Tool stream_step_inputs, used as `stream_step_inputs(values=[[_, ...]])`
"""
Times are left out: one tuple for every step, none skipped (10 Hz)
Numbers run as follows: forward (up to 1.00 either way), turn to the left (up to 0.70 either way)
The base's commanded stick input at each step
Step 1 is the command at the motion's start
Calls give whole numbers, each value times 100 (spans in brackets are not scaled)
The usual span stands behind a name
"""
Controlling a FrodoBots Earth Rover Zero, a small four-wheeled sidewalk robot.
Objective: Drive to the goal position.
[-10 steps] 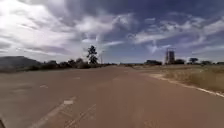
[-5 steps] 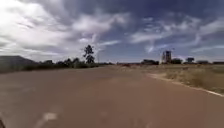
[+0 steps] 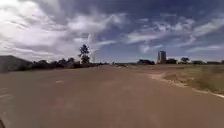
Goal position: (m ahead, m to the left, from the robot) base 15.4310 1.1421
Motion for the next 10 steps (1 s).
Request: stream_step_inputs(values=[[91, 0], [91, 0], [91, 0], [91, 0], [91, 0], [91, 0], [92, 0], [94, 0], [96, 0], [97, 0]])
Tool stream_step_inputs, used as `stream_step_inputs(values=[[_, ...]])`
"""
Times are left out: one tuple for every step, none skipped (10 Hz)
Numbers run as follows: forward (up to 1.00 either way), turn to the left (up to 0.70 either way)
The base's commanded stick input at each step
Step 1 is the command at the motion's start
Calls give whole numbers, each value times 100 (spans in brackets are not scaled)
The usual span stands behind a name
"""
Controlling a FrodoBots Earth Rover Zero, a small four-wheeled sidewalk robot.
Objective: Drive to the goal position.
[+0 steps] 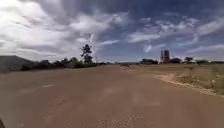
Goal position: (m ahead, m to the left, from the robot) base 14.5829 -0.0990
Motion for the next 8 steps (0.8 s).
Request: stream_step_inputs(values=[[97, 0], [97, 0], [97, 0], [97, 0], [97, 0], [97, 0], [97, 0], [97, 0]])
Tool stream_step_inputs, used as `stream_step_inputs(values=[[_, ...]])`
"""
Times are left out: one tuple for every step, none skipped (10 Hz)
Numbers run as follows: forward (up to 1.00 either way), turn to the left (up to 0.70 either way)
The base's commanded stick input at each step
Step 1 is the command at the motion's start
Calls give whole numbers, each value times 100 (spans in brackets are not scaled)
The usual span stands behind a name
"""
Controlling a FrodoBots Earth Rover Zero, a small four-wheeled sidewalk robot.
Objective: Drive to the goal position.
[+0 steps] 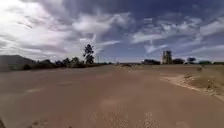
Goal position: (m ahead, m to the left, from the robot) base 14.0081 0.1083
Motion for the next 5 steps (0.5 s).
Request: stream_step_inputs(values=[[97, 0], [97, 0], [97, 0], [97, 0], [97, 0]])
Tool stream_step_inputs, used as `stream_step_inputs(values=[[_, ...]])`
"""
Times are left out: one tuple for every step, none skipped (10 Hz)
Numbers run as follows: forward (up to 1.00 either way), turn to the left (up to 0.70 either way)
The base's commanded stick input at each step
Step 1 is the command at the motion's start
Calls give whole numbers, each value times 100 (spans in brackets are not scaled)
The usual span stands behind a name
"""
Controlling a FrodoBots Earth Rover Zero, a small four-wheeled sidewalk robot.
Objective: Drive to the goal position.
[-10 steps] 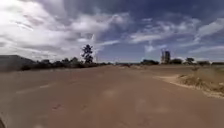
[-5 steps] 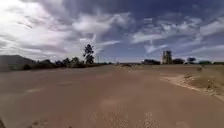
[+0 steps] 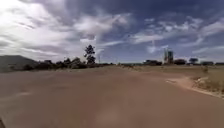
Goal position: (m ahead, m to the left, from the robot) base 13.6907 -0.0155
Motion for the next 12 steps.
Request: stream_step_inputs(values=[[97, 0], [97, 0], [97, 0], [97, 0], [97, 0], [97, 0], [97, 0], [97, 0], [97, 0], [97, 0], [97, 0], [97, 0]])
